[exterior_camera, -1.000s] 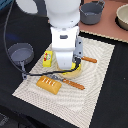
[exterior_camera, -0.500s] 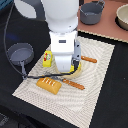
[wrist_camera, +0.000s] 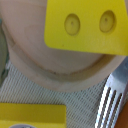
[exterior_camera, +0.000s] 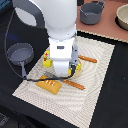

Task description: Interact with the objects in diverse but meaningful ways.

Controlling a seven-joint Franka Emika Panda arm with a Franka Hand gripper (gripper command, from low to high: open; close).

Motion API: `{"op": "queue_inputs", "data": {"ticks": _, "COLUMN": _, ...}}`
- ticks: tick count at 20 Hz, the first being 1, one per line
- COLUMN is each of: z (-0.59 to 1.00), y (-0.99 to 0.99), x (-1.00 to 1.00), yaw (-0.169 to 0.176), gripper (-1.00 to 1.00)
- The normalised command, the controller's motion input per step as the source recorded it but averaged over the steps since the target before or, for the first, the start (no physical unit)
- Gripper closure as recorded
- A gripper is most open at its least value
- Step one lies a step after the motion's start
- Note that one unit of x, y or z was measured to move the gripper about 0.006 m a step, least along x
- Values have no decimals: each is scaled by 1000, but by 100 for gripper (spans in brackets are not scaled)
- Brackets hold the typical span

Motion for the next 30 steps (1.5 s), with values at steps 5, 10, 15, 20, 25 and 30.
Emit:
{"op": "queue_inputs", "data": {"ticks": 5, "z": -41, "y": 0, "x": 290, "yaw": 0, "gripper": -100}}
{"op": "queue_inputs", "data": {"ticks": 10, "z": -52, "y": 15, "x": 313, "yaw": 0, "gripper": -100}}
{"op": "queue_inputs", "data": {"ticks": 15, "z": -15, "y": 49, "x": 363, "yaw": 0, "gripper": -100}}
{"op": "queue_inputs", "data": {"ticks": 20, "z": -38, "y": 47, "x": 342, "yaw": 0, "gripper": -100}}
{"op": "queue_inputs", "data": {"ticks": 25, "z": -54, "y": 13, "x": 280, "yaw": 0, "gripper": -100}}
{"op": "queue_inputs", "data": {"ticks": 30, "z": -85, "y": 1, "x": 232, "yaw": 0, "gripper": 100}}
